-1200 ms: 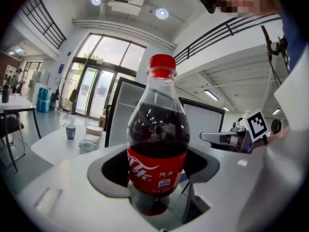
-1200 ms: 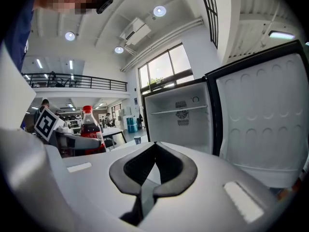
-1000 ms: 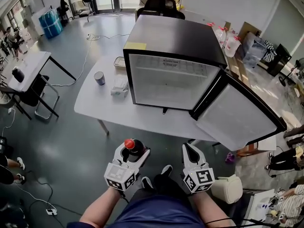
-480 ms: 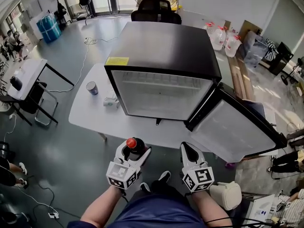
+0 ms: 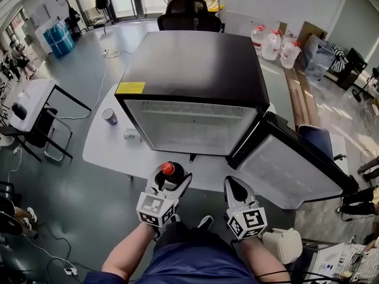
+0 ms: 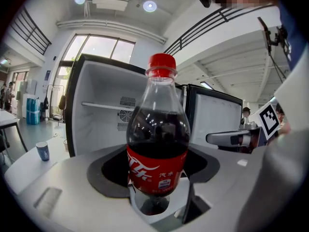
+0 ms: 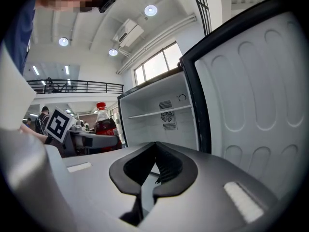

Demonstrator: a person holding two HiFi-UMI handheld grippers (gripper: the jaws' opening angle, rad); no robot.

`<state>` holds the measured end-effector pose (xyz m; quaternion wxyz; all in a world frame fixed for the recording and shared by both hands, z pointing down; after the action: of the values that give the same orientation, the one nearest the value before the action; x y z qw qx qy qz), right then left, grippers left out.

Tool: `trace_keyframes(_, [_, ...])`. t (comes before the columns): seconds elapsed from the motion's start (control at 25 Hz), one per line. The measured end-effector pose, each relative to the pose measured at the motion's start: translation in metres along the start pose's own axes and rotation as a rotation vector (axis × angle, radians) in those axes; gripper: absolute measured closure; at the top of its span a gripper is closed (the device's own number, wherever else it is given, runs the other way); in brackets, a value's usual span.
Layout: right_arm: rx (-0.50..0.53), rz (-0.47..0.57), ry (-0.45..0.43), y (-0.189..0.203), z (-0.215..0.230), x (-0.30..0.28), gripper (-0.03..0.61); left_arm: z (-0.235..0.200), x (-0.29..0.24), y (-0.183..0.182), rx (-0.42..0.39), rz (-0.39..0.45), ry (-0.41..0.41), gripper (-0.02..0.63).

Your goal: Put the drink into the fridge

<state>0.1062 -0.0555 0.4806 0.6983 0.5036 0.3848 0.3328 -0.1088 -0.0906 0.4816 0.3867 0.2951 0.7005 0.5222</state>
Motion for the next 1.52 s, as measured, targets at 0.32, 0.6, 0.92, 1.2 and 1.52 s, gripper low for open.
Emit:
trace_keyframes(0.32, [-0.013, -0.003, 0.115, 0.001, 0.009, -0.008, 0.572, -0.012, -0.052, -0.001, -0.031, -0.02, 0.13, 0.295])
trace_keyframes(0.6, [-0.017, -0.009, 0.218, 0.003, 0.012, -0.008, 0.572, -0.016, -0.098, 0.005, -0.105, -0.061, 0.248, 0.295])
trace_keyframes(0.92, [-0.034, -0.006, 0.304, 0.006, 0.012, -0.002, 0.572, -0.015, -0.142, 0.008, -0.137, -0.068, 0.348, 0.295])
trace_keyframes(1.2, [-0.053, 0.007, 0.39, 0.005, 0.021, 0.006, 0.572, -0.015, -0.178, 0.016, -0.176, -0.109, 0.381, 0.295])
trace_keyframes(1.52, [-0.079, 0.012, 0.483, 0.011, 0.029, 0.016, 0.572, -0.016, -0.213, 0.023, -0.198, -0.128, 0.414, 0.295])
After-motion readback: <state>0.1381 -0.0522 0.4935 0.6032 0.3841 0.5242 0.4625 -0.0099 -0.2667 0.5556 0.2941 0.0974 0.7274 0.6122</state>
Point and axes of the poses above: the fingertips, and each gripper's own axes: x backward along the fingers, z to its right, y out of its underside, the point moved 6 cm from there along x, backward along the fingers, and after that the axes turned 1 degree about x, right-handed, at the moved point
